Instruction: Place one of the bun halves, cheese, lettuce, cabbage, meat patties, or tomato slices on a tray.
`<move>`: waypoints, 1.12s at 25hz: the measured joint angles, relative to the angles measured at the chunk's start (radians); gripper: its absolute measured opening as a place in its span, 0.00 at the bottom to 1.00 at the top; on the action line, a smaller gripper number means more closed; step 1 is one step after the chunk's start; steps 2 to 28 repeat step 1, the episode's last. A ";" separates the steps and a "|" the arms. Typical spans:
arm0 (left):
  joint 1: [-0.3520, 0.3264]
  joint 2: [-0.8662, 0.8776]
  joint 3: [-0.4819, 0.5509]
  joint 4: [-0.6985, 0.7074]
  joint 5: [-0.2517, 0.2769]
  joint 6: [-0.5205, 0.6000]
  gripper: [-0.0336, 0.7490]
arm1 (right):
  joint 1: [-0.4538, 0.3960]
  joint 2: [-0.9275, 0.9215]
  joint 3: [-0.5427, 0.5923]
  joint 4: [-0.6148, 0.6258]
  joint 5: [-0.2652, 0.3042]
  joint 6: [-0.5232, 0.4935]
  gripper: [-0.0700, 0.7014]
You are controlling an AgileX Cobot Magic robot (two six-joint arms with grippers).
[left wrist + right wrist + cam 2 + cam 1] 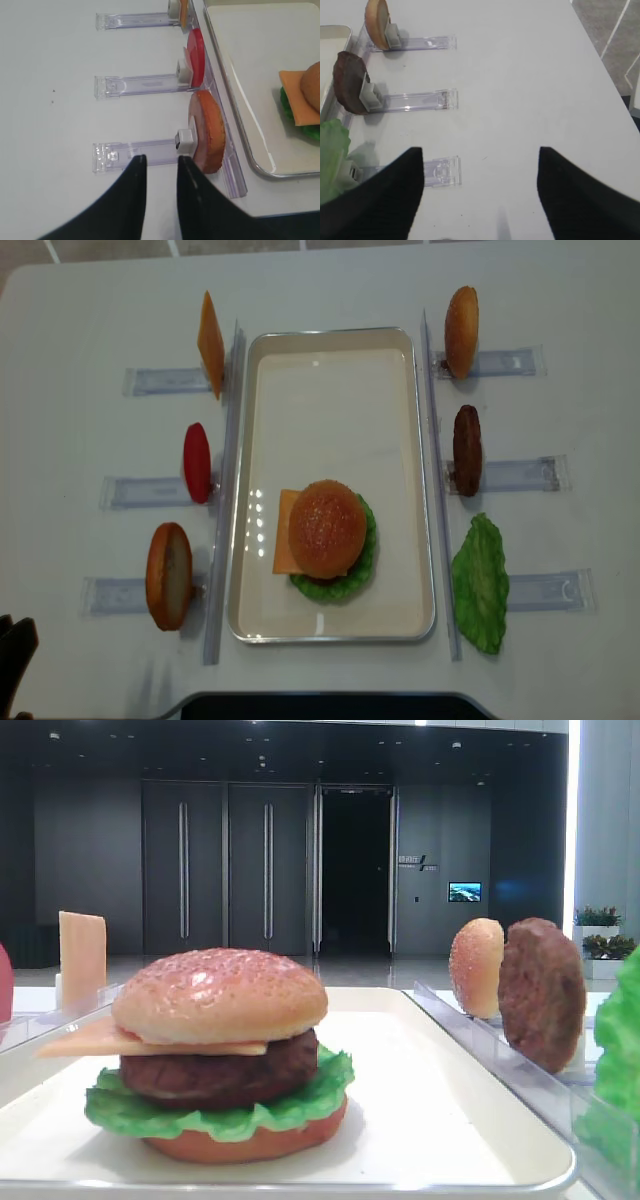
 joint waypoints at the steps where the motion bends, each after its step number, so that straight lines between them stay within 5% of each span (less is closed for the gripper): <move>1: 0.000 0.000 0.000 0.000 0.000 0.000 0.25 | 0.000 0.000 0.000 0.000 0.000 0.000 0.72; 28: 0.000 0.000 0.000 0.000 0.000 0.000 0.25 | 0.000 0.000 0.000 0.000 0.000 0.000 0.72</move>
